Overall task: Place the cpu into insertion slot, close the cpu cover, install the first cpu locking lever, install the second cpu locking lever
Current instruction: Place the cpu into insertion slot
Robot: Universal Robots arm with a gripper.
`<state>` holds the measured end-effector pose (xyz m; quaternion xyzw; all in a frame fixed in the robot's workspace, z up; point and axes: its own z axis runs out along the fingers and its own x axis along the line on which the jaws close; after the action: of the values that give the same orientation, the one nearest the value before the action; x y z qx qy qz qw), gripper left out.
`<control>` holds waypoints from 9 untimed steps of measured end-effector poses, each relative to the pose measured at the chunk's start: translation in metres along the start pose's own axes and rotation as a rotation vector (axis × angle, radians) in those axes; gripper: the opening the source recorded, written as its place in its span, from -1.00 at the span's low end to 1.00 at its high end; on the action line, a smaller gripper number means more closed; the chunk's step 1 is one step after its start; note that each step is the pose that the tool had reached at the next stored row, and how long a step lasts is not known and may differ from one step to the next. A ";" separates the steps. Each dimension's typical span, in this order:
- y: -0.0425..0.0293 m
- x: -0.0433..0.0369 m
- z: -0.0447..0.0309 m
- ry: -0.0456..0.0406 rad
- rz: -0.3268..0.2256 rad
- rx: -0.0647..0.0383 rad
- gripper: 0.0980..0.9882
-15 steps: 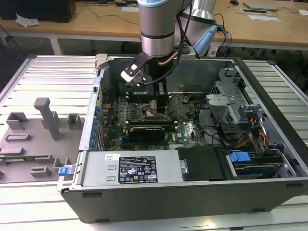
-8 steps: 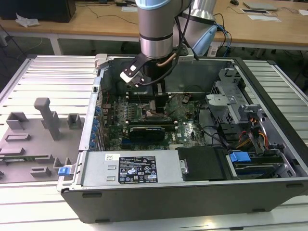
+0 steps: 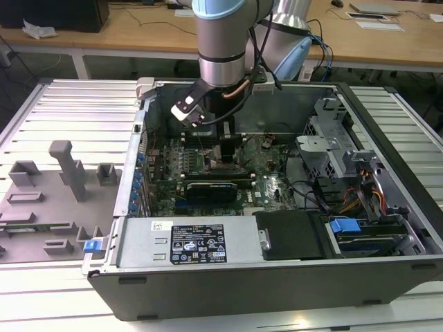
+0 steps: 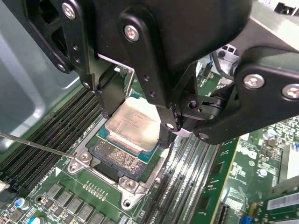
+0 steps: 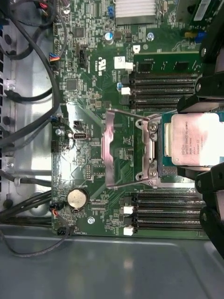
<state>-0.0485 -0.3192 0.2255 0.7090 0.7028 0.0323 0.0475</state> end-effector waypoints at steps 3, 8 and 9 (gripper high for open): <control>-0.0009 0.0016 0.0038 -0.0004 0.001 0.000 0.00; -0.0020 0.0039 0.0097 -0.0005 0.003 0.001 0.00; -0.0024 0.0044 0.0116 -0.0006 0.004 0.001 0.00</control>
<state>-0.0496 -0.3150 0.2136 0.7103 0.7016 0.0318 0.0473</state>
